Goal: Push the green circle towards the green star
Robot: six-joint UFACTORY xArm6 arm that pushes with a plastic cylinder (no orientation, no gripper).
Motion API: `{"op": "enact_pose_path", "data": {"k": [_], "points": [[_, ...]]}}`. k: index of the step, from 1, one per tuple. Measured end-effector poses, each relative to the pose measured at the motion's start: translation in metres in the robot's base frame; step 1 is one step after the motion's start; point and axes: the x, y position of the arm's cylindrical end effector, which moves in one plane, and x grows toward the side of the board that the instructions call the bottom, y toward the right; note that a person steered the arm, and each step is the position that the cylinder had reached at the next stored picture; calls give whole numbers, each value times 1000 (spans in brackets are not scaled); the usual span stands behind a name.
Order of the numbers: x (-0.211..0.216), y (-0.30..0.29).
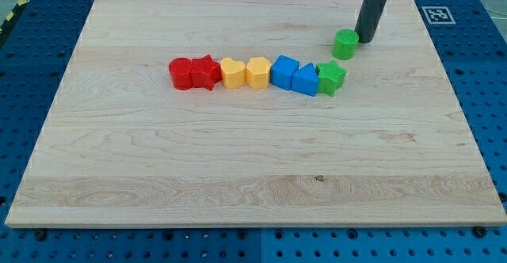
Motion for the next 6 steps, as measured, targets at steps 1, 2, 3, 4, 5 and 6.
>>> {"op": "enact_pose_path", "data": {"k": [1, 2, 3, 4, 5, 6], "points": [[0, -23], [8, -34], [10, -37], [9, -62], [21, -60], [35, -34]]}}
